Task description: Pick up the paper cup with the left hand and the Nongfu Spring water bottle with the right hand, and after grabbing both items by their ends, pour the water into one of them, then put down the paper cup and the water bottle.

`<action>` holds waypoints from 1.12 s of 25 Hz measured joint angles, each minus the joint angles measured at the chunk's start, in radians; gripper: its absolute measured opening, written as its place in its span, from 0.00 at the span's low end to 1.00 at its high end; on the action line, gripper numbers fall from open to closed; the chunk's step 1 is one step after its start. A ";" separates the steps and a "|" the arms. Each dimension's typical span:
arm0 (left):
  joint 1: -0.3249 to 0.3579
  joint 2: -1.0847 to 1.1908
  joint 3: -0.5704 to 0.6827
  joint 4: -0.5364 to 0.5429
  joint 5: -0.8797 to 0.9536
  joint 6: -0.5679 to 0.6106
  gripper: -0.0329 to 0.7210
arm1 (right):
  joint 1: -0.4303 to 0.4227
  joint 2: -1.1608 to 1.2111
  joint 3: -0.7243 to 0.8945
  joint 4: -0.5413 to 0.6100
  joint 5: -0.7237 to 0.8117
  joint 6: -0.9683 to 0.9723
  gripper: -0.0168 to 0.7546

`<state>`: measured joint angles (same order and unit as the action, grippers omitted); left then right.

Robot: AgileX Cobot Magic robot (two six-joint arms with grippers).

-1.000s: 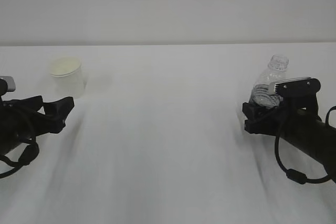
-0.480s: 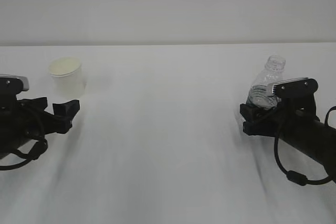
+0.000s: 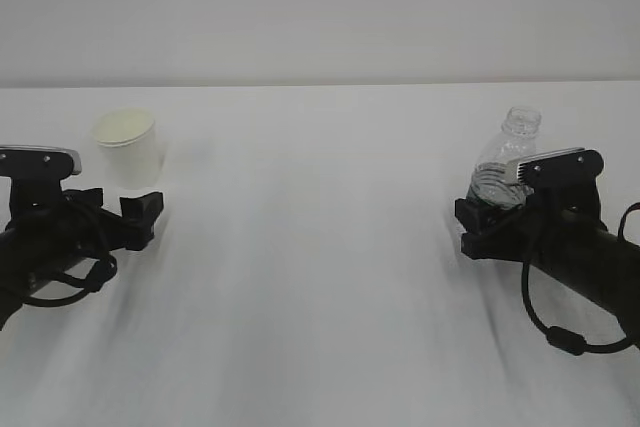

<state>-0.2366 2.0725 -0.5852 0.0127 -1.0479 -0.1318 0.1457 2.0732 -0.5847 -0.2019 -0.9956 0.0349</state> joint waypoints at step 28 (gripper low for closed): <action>0.046 0.142 -0.242 -0.043 0.124 0.017 0.89 | 0.000 0.000 0.000 -0.009 0.000 0.000 0.63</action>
<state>-0.1904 2.2142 -0.8274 -0.0300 -0.9241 -0.1149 0.1457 2.0732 -0.5847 -0.2107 -0.9956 0.0349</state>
